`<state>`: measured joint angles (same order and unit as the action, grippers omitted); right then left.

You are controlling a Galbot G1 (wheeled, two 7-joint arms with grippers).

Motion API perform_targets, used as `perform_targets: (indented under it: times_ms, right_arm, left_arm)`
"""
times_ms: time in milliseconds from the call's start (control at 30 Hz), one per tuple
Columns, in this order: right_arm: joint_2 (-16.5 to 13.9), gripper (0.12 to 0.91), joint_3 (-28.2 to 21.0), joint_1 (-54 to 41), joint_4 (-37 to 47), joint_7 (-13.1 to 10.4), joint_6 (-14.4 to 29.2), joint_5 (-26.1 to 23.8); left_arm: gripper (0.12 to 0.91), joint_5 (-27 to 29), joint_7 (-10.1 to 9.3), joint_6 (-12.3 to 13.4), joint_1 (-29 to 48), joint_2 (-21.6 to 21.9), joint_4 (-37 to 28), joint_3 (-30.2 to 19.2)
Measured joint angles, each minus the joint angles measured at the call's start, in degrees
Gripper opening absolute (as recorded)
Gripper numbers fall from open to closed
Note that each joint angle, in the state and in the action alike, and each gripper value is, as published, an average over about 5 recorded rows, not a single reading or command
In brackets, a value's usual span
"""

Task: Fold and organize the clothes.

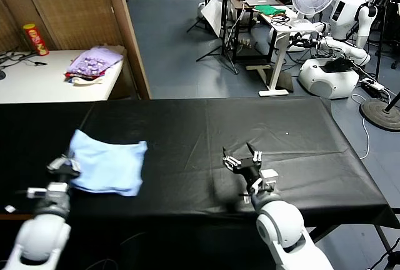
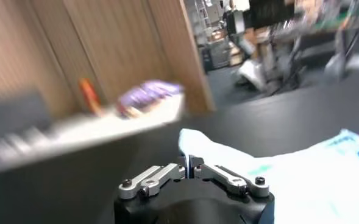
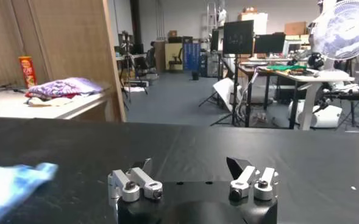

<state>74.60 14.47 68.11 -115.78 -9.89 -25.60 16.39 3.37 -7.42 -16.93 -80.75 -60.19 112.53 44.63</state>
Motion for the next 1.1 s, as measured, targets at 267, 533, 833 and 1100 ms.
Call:
perform_targets:
  times_ms: [267,533,833,1100]
  right_arm:
    - [-0.2,0.798,0.3,1.0,0.0,0.3,0.0,-0.7]
    - [-0.9,0.798,-0.1,0.8,1.2,2.6,0.0,1.6]
    - [-0.4,0.798,-5.0,-3.9,6.5,5.9,-3.5,11.3]
    - [4.1,0.796,-12.4,-13.5,16.9,4.9,-5.9,18.0]
  left_arm:
    - [0.147,-5.0,1.96,-3.8,0.1,3.0,6.7,-3.7]
    - [0.147,-11.6,0.47,-2.7,1.6,-4.6,5.9,-19.0]
    - [0.513,-12.1,5.30,9.4,3.0,-12.8,3.9,-28.2]
    - [0.792,-13.5,5.98,15.6,1.0,-11.5,8.1,-26.1]
